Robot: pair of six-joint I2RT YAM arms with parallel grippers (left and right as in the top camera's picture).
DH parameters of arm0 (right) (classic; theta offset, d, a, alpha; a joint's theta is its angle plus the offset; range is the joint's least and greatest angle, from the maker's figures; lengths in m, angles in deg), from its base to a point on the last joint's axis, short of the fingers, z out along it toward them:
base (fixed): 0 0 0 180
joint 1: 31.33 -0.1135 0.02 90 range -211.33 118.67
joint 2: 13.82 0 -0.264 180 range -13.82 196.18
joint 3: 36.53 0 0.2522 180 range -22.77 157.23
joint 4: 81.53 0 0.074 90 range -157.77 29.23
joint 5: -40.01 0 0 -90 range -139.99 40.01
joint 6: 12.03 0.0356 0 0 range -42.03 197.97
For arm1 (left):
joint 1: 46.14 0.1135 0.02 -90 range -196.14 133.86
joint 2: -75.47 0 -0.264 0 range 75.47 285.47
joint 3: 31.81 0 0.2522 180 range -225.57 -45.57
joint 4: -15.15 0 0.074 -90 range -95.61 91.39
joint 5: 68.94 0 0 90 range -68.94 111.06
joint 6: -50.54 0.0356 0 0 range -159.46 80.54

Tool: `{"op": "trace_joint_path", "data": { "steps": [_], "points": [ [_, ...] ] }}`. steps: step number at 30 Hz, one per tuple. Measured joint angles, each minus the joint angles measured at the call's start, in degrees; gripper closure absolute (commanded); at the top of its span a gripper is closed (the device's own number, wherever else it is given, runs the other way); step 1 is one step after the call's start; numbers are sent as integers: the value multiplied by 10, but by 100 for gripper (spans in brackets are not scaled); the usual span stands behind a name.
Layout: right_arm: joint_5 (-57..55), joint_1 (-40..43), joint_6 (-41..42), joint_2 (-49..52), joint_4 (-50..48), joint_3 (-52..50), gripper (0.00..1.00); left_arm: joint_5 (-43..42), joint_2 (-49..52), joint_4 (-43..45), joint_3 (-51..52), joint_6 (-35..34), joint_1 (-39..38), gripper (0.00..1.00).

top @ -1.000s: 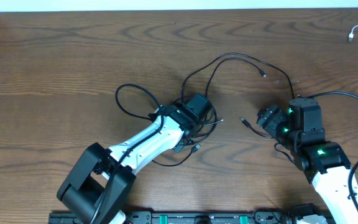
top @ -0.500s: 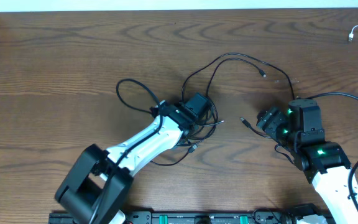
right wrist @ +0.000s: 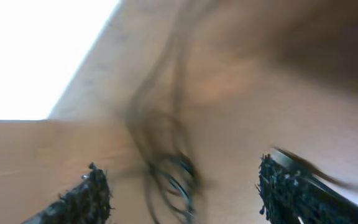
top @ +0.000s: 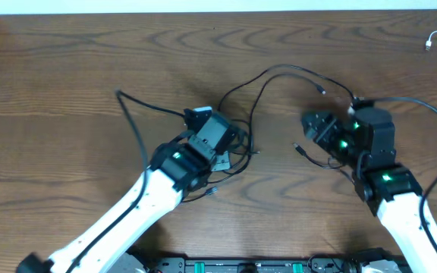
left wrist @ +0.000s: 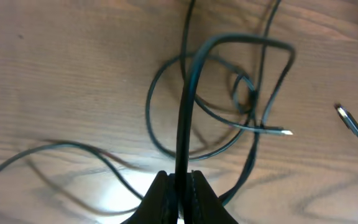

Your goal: Untangle cables

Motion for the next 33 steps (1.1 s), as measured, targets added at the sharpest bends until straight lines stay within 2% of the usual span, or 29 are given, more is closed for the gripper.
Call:
{"op": "trace_joint_path", "data": {
  "steps": [8, 16, 24, 28, 30, 31, 32, 33],
  "points": [
    [51, -47, 24, 172, -80, 53, 28, 2, -45, -34, 0, 22, 0, 92],
    [66, -141, 28, 389, -106, 232, 28, 2, -45, -39, 0, 29, 0, 93],
    [43, -180, 42, 511, -110, 320, 26, 2, -45, -40, 0, 30, 0, 92],
    [37, -190, 52, 555, -153, 329, 27, 2, -45, -40, 0, 30, 0, 92],
    [34, -196, 55, 573, -187, 330, 33, 2, -45, -40, 0, 30, 0, 92],
    [32, -199, 57, 580, -202, 330, 43, 2, -45, -40, 0, 30, 0, 92],
    [32, -202, 58, 587, -212, 331, 62, 2, -45, -40, 0, 30, 0, 92],
    [29, -205, 62, 593, -224, 331, 75, 2, -45, -40, 0, 30, 0, 92]
  ]
}}
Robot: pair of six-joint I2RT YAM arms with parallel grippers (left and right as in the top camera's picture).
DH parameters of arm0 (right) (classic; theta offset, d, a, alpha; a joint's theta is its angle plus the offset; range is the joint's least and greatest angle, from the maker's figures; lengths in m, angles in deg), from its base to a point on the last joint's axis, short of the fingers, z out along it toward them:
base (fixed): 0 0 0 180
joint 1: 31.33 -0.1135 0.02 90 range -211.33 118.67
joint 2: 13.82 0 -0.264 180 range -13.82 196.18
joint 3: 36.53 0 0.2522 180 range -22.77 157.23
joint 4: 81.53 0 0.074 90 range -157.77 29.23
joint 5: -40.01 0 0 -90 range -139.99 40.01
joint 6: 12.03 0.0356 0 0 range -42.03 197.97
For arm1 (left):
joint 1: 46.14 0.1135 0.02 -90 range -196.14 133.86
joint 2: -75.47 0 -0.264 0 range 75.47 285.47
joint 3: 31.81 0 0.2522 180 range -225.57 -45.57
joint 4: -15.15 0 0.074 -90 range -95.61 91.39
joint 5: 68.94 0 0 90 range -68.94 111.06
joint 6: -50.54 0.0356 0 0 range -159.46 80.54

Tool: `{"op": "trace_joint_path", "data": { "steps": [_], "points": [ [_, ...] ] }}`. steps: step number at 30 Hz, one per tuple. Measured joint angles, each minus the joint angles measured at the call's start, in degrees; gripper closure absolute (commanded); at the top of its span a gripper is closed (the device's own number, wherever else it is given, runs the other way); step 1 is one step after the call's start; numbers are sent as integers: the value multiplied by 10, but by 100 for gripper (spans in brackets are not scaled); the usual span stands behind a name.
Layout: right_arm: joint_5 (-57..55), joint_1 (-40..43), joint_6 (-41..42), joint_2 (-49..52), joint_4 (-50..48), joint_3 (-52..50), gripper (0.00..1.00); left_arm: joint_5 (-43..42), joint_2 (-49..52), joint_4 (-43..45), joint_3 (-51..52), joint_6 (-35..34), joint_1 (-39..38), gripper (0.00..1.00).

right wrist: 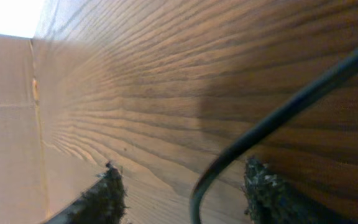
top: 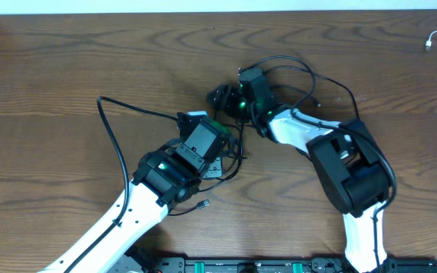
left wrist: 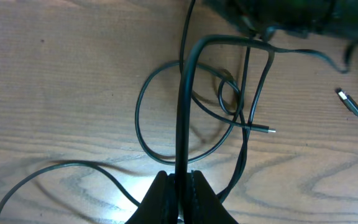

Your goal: Untangle cables

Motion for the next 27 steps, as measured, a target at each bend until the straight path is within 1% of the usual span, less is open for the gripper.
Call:
{"op": "trace_joint_path", "data": {
  "steps": [1, 2, 3, 8, 12, 16, 20, 23, 27],
  "points": [
    [1, -3, -2, 5, -8, 0, 87, 0, 0, 0, 0, 0, 0, 92],
    [0, -6, -2, 8, -14, 1, 95, 0, 0, 0, 0, 0, 0, 92],
    [1, -8, 0, 10, -21, 1, 99, 0, 0, 0, 0, 0, 0, 92],
    [19, -1, -8, 11, -30, 10, 99, 0, 0, 0, 0, 0, 0, 92],
    [53, 40, -38, -11, 0, 28, 99, 0, 0, 0, 0, 0, 0, 92],
    [60, 116, -83, -75, 79, 43, 99, 0, 0, 0, 0, 0, 0, 92],
    [54, 209, -136, -162, 171, 52, 99, 0, 0, 1, 0, 0, 0, 92],
    [40, 271, -170, -222, 268, 59, 99, 0, 3, 6, 0, 0, 0, 92],
    [-14, 319, -197, -273, 408, 62, 99, 0, 19, 25, 0, 0, 0, 92]
  ]
}}
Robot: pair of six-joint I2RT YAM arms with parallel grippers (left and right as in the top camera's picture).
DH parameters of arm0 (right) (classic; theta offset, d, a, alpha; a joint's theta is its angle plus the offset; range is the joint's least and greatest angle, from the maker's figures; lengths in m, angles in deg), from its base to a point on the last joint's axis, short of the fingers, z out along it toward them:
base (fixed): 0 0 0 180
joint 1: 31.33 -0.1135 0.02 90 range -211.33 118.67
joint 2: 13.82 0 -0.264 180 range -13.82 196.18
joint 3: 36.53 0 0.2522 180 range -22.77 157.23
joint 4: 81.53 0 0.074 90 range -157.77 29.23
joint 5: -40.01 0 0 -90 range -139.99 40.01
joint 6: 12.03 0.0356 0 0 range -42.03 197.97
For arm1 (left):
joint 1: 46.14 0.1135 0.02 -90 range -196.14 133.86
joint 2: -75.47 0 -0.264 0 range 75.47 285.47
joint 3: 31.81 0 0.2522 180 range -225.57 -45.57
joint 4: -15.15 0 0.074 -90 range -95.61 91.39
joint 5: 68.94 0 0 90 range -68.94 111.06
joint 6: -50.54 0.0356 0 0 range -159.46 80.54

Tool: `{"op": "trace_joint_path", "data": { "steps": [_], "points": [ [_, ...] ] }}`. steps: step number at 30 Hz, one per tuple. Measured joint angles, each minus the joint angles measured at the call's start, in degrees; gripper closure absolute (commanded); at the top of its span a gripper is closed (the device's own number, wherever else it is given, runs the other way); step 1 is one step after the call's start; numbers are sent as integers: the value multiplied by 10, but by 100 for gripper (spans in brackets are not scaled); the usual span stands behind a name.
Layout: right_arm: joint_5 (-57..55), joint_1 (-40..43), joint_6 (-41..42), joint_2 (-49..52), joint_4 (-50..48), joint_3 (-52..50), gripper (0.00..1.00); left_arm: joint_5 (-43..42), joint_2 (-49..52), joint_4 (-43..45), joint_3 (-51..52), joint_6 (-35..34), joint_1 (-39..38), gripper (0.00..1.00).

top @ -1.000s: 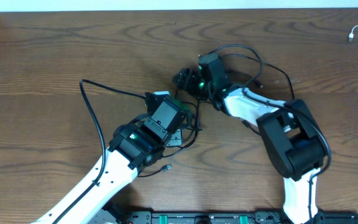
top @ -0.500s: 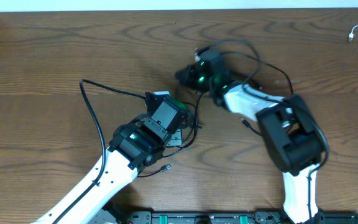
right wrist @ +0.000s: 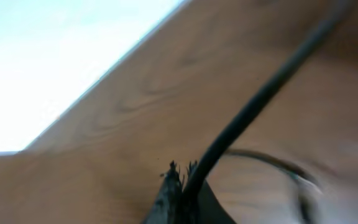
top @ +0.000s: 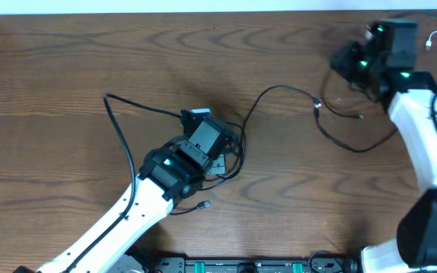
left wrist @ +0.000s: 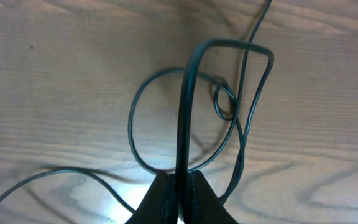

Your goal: Untangle cables

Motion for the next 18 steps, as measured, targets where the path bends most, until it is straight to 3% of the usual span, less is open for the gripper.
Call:
{"op": "trace_joint_path", "data": {
  "steps": [4, 13, 18],
  "points": [
    [-98, 22, -13, -19, 129, 0, 99, 0, 13, 11, 0, -1, 0, 92],
    [-198, 28, -22, -19, 297, -2, 99, 0, 16, 12, 0, -2, 0, 92],
    [-261, 28, -4, -19, 389, -2, 90, 0, 16, 12, 0, -2, 0, 92]
  ]
}}
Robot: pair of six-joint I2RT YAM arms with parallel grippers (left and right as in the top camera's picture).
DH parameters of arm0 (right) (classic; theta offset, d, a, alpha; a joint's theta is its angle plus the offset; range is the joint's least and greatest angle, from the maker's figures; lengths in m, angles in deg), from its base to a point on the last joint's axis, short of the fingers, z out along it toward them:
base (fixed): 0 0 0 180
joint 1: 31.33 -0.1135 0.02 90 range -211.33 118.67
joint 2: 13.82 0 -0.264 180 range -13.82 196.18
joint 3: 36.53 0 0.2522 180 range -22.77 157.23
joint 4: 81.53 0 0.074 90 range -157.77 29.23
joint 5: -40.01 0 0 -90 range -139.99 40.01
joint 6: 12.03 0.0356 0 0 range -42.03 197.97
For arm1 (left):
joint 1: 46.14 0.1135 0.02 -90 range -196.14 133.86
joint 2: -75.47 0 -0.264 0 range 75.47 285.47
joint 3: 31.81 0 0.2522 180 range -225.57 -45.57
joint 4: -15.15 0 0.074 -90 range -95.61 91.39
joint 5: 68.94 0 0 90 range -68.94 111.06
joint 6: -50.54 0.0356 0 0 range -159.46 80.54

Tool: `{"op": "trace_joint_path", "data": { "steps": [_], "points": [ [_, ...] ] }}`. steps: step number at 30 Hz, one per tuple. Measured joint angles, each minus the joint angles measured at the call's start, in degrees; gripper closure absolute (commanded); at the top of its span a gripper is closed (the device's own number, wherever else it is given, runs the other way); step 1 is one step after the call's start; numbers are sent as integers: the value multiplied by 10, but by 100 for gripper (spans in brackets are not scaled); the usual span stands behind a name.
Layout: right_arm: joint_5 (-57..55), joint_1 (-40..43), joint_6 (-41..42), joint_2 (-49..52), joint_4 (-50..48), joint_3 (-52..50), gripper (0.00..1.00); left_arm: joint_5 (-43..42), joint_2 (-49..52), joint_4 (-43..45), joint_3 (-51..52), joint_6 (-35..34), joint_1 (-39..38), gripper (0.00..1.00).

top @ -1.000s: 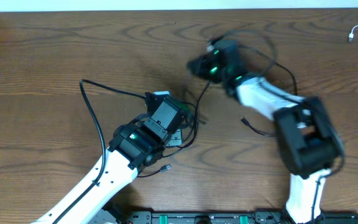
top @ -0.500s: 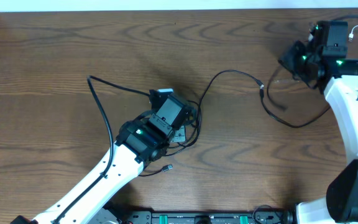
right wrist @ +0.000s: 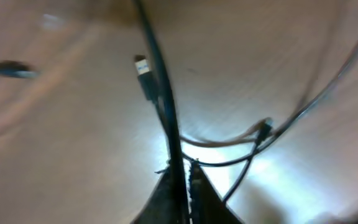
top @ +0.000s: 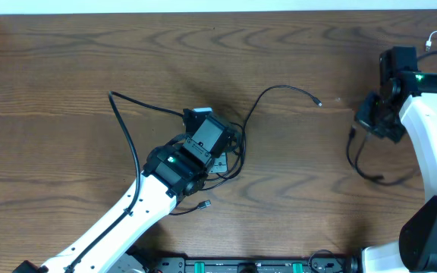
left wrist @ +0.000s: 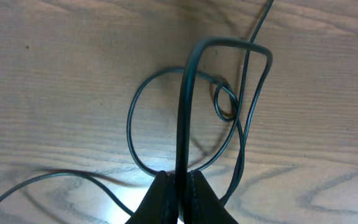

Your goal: Untangle cables

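Two black cables lie on the wooden table. My left gripper (top: pixel 217 135) (left wrist: pixel 179 177) is shut on one black cable (left wrist: pixel 183 106), which loops under it into a small knot (left wrist: pixel 225 102) and runs out to a plug (top: pixel 318 101) and a far end (top: pixel 112 95). At the right, my right gripper (top: pixel 372 120) (right wrist: pixel 180 168) is shut on the second black cable (right wrist: pixel 160 93), which curls on the table (top: pixel 359 161) below it, apart from the first. Its plug (right wrist: pixel 143 67) shows in the right wrist view.
A white cable lies at the table's far right corner. A loose plug end (top: pixel 204 203) of the left cable rests near the front edge, beside the left arm (top: pixel 139 208). The table's back edge (top: pixel 218 10) runs along the top.
My right gripper has moved from the far right corner toward the front, with its black cable now curled under it and apart from the left cable. The left gripper holds still.
My left gripper stayed shut on its cable throughout. The right gripper stood open at the right, then open at the tangle by the left gripper. Then it was shut on a cable at the far right corner. Now the two cables lie apart.
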Motion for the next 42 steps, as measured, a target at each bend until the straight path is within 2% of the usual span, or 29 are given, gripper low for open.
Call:
{"op": "trace_joint_path", "data": {
  "steps": [4, 7, 8, 9, 11, 14, 15, 21, 26, 30, 33, 38, 42],
  "points": [
    [-65, 1, 37, 0, 47, 0, 73, 0, 0, 0, 0, -10, 0, 92],
    [-99, 7, 62, 0, 51, 0, 68, 0, 0, 0, 0, -14, 0, 92],
    [-107, 10, 66, 0, 51, 0, 59, 0, 0, 0, 0, -15, 0, 92],
    [-115, 15, 76, 0, 55, 0, 41, 0, 0, 0, 0, -15, 0, 92],
    [-121, 20, 77, 0, 61, 0, 23, 0, 0, 0, 0, -15, 0, 92],
    [-128, 28, 83, 0, 67, 0, 5, 0, 0, 0, 0, -15, 0, 92],
    [-128, 30, 81, 0, 69, 0, 2, 0, 0, 0, 0, -15, 0, 92],
    [-121, 36, 82, 0, 108, 0, 1, 0, 0, 0, 0, -15, 0, 92],
    [-90, 36, 32, -4, 105, 0, 1, 0, 0, 0, 0, -15, 0, 91],
    [3, 36, -69, -16, 47, -21, 1, 0, 0, 0, 0, -15, 0, 92],
    [54, 34, -130, -22, -24, -82, 1, 0, 0, 0, 0, -15, 0, 92],
    [87, 29, -171, -20, -130, -196, 1, 0, 0, 2, 0, -15, 0, 92],
    [97, 29, -183, -19, -206, -243, 1, 0, 0, 6, 0, -15, 0, 92]
  ]
}}
